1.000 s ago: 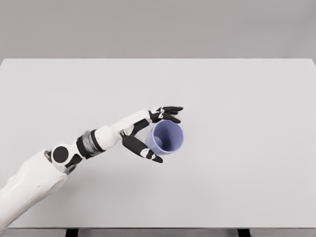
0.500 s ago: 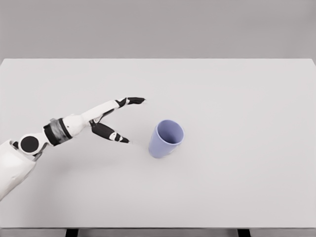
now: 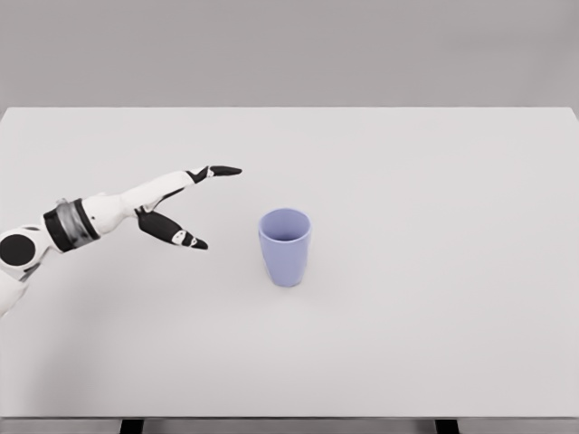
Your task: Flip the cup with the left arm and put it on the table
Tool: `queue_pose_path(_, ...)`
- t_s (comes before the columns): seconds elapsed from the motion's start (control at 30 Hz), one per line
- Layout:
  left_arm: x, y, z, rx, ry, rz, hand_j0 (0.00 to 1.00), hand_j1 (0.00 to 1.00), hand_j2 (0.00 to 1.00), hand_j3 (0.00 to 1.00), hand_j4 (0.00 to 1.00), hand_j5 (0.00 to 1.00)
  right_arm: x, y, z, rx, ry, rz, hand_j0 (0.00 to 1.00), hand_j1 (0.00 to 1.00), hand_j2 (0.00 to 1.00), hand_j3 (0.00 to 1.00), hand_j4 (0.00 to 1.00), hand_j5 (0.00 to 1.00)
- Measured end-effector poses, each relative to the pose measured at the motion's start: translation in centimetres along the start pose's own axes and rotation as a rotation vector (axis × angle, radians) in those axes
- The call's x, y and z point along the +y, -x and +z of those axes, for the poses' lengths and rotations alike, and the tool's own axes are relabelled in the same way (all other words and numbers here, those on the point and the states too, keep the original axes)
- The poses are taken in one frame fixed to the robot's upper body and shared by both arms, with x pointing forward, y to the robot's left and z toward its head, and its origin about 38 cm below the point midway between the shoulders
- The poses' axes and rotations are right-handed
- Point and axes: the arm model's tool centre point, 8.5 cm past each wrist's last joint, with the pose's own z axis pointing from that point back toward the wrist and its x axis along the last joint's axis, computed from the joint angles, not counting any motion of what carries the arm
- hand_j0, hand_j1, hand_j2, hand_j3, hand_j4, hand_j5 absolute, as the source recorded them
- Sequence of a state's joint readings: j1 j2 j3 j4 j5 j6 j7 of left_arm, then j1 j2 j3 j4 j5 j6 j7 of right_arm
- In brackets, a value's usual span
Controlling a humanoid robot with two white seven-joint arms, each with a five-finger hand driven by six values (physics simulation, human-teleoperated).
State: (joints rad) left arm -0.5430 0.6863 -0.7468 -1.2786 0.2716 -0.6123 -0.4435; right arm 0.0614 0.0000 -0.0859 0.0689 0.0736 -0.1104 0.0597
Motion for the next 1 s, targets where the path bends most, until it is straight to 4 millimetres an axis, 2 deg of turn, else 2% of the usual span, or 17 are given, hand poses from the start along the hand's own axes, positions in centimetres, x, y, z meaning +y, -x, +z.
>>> queue_pose_path(0.43,0.5,-1.5,-0.1,-0.027,0.033,-0.054,1.0,1.0,1.0,1.0,1.0,1.0,0.0,0.0,0.0,0.0,0.0,0.0,1.0,1.0,1.0,1.0,1.0,1.0)
queue_pose_path(0.57,1.2,-2.0,0.3,-0.02,0.045,-0.092,1.0,1.0,1.0,1.0,1.0,1.0,0.0,0.0,0.0,0.0,0.0,0.0,1.0,1.0,1.0,1.0,1.0,1.0)
queue_pose_path(1.0,5.4,-2.0,4.8,0.101,0.057,-0.231,1.0,1.0,1.0,1.0,1.0,1.0,0.0,0.0,0.0,0.0,0.0,0.0,1.0,1.0,1.0,1.0,1.0,1.0)
